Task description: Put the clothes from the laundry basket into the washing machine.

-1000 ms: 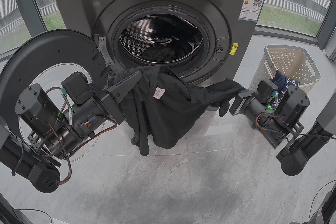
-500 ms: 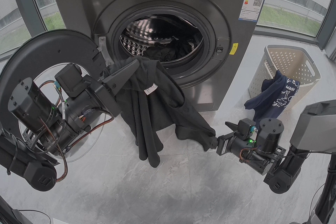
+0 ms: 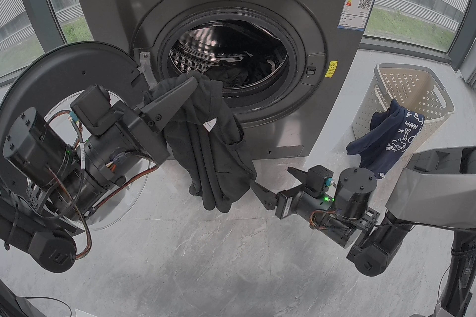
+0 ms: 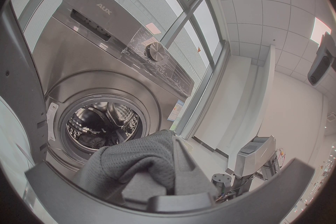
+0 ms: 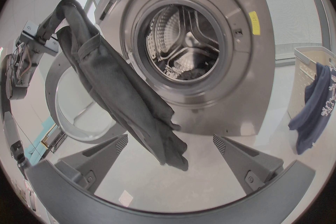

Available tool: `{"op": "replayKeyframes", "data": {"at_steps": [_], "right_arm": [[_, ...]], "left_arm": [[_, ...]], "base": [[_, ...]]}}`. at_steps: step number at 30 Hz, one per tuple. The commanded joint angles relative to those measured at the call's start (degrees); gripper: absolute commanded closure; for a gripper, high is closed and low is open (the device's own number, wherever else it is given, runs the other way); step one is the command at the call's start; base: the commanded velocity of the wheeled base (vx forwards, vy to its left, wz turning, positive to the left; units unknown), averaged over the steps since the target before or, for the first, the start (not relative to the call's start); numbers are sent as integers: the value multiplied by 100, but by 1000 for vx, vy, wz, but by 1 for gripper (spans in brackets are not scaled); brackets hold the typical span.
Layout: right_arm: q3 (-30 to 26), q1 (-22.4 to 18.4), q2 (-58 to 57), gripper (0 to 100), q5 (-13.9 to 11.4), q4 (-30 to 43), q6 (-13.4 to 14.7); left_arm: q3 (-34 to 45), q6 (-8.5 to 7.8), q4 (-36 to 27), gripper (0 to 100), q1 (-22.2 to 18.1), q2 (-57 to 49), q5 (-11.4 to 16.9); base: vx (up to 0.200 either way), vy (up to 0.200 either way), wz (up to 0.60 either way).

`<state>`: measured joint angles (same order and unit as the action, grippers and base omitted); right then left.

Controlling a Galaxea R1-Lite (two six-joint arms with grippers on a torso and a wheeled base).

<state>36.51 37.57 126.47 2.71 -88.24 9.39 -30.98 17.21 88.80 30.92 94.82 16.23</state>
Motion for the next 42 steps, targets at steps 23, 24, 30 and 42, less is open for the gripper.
{"op": "replayKeyframes", "data": {"at_steps": [23, 24, 30, 42], "right_arm": [[2624, 646, 1759, 0, -323, 140, -121], [2712, 637, 1838, 0, -315, 140, -113], [2906, 673, 2022, 0, -297, 149, -113], [3538, 734, 2216, 0, -148, 201, -42]], "left_arm": [[30, -104, 6, 100, 222, -69, -41], [39, -104, 6, 100, 222, -69, -41], [30, -104, 6, 100, 257, -69, -49], [39, -113, -3, 100, 257, -69, -49]], "base": [[0, 0, 0], [0, 0, 0], [0, 0, 0], [0, 0, 0]]}}
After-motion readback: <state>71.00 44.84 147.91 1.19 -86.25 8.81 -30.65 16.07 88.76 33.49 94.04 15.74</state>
